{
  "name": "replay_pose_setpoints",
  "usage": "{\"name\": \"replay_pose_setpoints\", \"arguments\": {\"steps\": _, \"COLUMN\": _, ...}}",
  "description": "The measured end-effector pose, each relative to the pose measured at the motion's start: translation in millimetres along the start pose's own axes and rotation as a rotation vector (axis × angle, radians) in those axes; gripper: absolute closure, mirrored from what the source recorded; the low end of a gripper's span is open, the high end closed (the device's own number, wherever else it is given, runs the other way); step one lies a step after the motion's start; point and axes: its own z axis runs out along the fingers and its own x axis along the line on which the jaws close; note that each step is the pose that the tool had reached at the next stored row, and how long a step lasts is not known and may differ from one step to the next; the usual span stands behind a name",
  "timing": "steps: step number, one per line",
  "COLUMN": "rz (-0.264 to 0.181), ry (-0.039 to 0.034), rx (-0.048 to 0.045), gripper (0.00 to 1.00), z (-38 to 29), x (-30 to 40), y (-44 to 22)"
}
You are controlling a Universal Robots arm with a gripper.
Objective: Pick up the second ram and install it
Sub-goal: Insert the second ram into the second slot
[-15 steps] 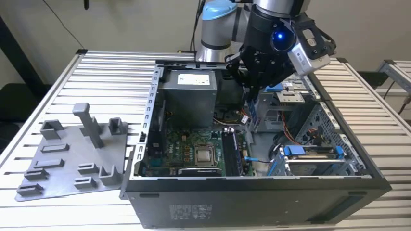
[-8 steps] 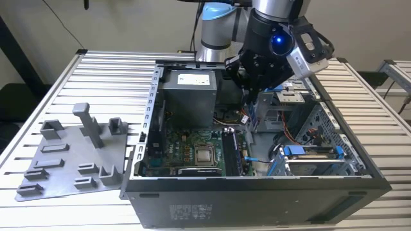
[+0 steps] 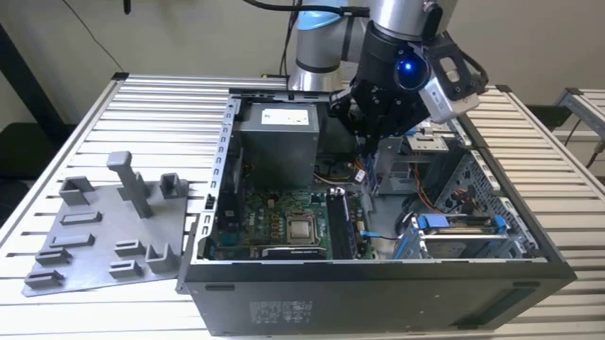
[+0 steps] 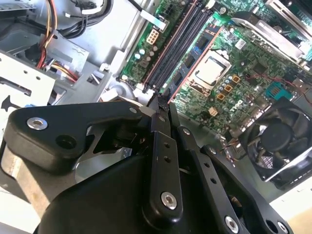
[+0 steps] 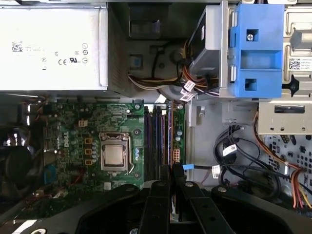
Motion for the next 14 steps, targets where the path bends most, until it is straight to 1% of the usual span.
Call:
{"name": "replay_pose_setpoints", "arguments": {"steps": 5, "rz": 0.0, "ry": -0.0002, "rx": 0.0007, "gripper": 0.86, "z": 2.7, "x": 0.0, "y": -0.2}}
{"name": "replay_pose_setpoints", "arguments": {"steps": 12, "rz": 0.0, "ry": -0.0001, "rx": 0.0008, "gripper": 0.86, "z": 9.8, "x": 0.1, "y": -0.4}}
{"name": "replay_pose_setpoints", "arguments": {"steps": 14, "rz": 0.0, "ry": -0.0001, "rx": 0.001, "gripper": 0.86, "z": 10.8, "x": 0.1, "y": -0.5}}
